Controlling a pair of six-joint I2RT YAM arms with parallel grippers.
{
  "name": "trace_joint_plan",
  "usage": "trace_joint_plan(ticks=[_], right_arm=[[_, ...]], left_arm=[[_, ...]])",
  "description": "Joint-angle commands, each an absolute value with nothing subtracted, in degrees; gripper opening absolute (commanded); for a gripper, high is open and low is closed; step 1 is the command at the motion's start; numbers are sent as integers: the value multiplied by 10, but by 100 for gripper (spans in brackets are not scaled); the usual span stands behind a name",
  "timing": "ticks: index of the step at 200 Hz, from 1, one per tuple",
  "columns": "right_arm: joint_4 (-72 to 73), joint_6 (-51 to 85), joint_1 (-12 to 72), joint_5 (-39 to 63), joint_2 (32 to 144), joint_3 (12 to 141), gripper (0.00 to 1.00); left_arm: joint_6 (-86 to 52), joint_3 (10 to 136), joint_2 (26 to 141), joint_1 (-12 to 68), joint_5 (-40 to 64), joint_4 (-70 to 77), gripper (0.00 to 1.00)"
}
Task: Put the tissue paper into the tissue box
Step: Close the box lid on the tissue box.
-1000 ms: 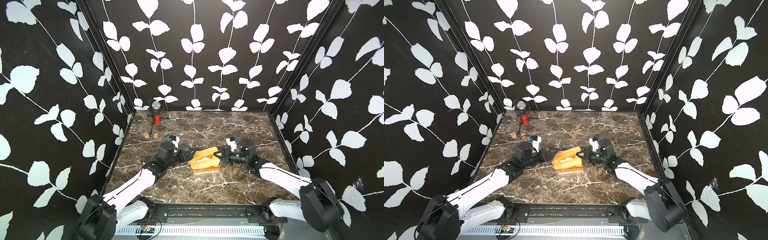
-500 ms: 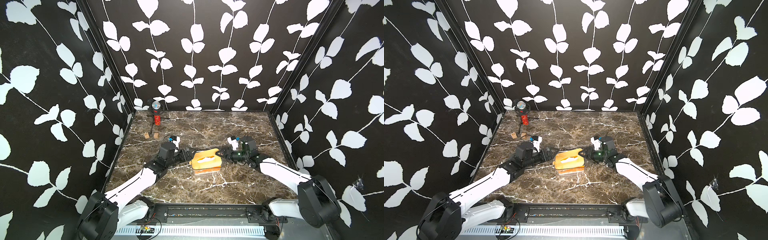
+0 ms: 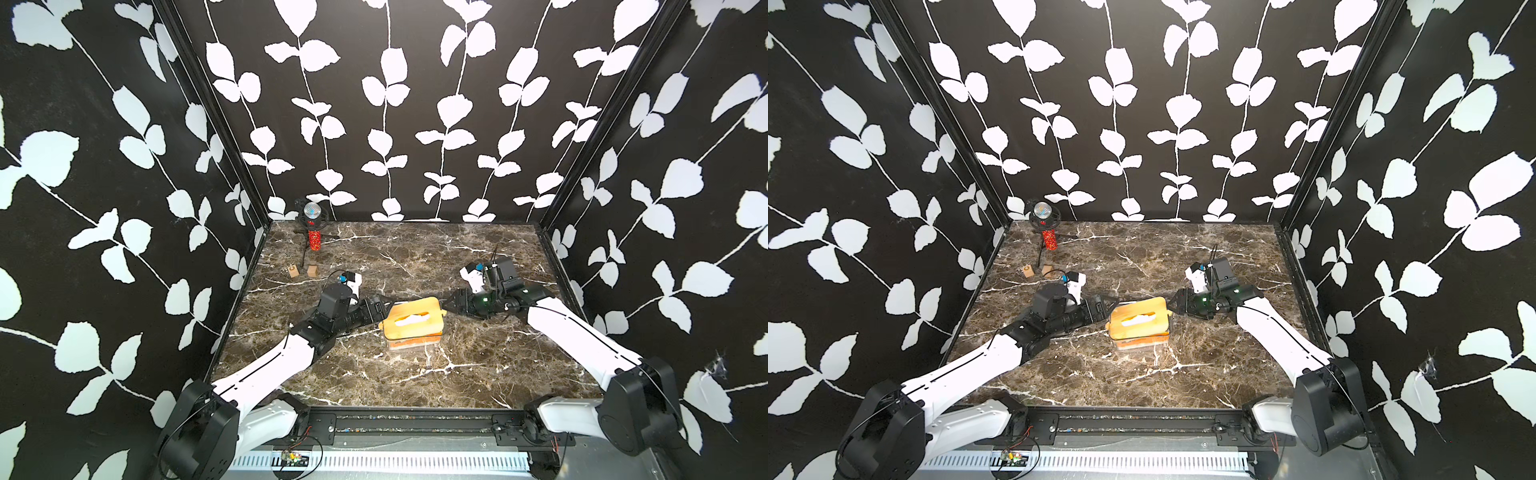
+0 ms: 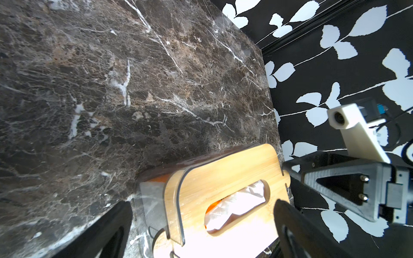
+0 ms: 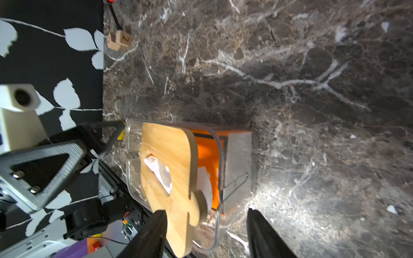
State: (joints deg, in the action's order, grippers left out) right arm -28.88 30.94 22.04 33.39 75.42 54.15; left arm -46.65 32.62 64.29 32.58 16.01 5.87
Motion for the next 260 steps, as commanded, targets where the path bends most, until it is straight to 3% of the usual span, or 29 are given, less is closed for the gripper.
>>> trace_joint_plan(ticks=[1,60,142,173,200,224,260], right_arm=[[-251,319,218,375,771,531,62],[-162,350,218,397,812,479,58],[-93,376,217,406,824,426,28],[-48,398,217,419,826,403,22],[-27,414,217,424,827,390,24],[-29,412,217,432,820,396,46],[-116,365,217,420,791,446,56]], left_arm=[[-469,338,649,326,175,81,99],[-482,335,666,329,185,100,99],[-498,342,717,365,187,140,99],[-504,351,735,389,179,152,99],[-509,360,758,398,179,160,99],[-509,359,754,398,178,159,99],[-471,368,710,398,146,96,99]])
